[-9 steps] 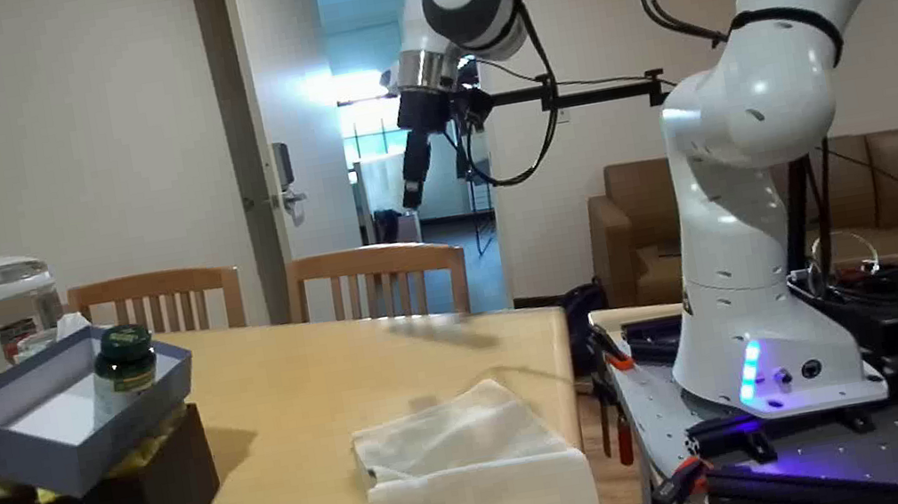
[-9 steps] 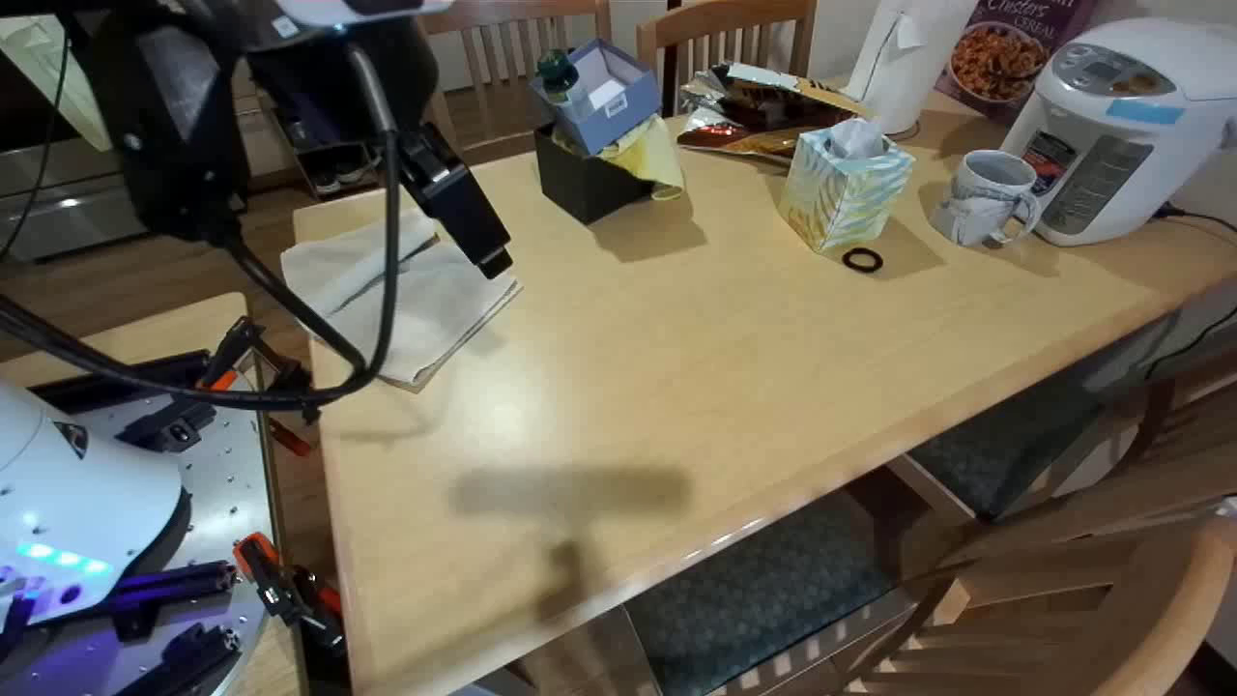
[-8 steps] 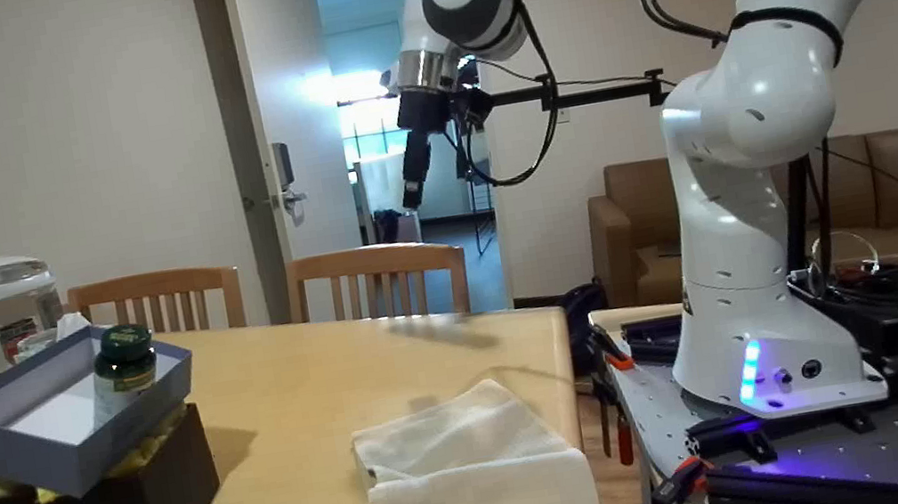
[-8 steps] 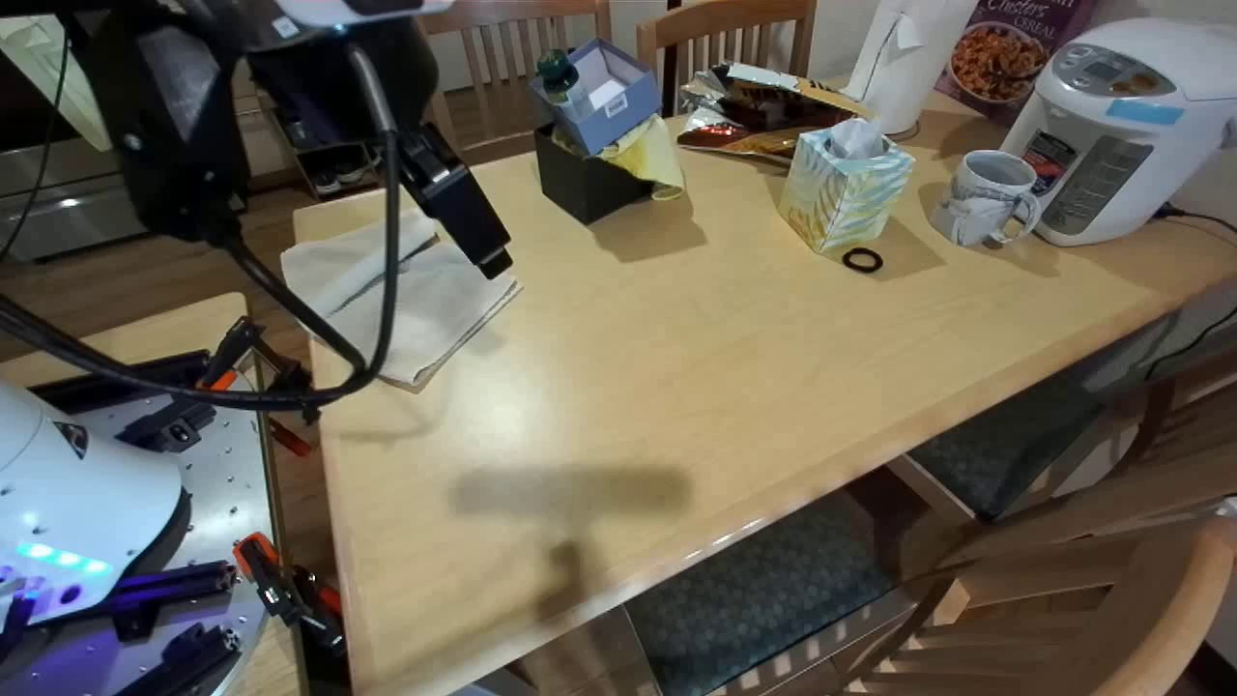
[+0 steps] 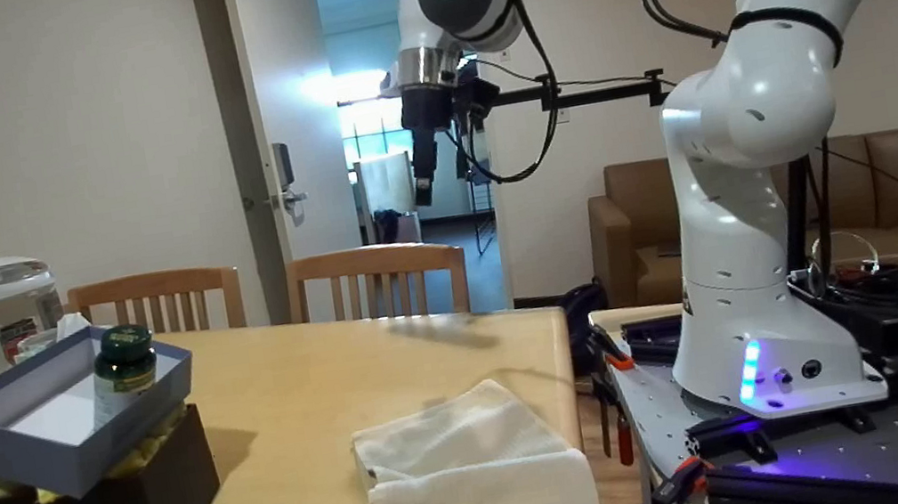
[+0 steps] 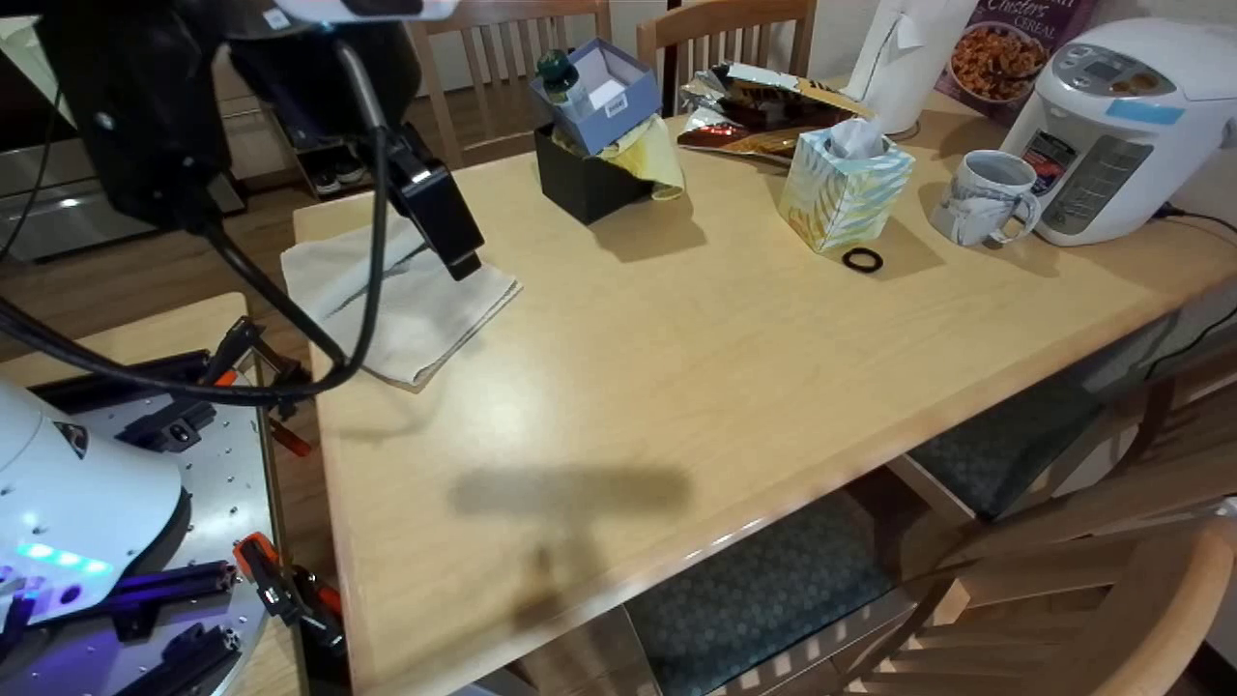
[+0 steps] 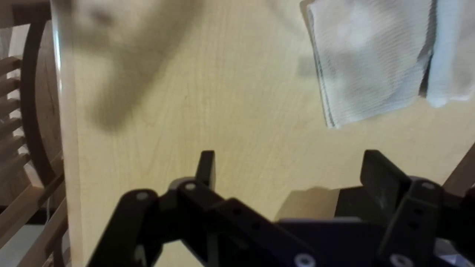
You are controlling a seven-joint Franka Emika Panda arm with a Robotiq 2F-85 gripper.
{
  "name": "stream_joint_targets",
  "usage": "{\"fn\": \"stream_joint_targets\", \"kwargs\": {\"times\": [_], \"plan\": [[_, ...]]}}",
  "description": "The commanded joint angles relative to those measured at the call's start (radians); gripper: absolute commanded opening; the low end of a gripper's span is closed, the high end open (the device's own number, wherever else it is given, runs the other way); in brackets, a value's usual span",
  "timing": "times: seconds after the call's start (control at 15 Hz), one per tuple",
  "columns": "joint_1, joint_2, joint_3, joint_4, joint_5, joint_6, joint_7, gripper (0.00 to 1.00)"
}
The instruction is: Pick up the grey object and put it on the table
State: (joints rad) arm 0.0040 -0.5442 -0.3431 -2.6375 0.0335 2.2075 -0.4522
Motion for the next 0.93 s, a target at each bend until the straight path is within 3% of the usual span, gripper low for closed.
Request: {"fn": "stream_joint_targets", "kwargs": {"times": [0.0, 0.07, 0.2, 0.6, 0.87], "plan": [[-0.006, 0.022, 0.029, 0.122, -0.007, -0.280, -0.074, 1.00], [-0.006, 0.032, 0.043, 0.155, -0.021, -0.348, -0.084, 1.00], [0.013, 0.034, 0.078, 0.192, -0.049, -0.363, -0.128, 1.00], [0.090, 0.113, 0.170, 0.213, -0.059, -0.280, -0.256, 1.00], [0.122, 0.147, 0.246, 0.227, -0.109, -0.291, -0.310, 1.00]]}}
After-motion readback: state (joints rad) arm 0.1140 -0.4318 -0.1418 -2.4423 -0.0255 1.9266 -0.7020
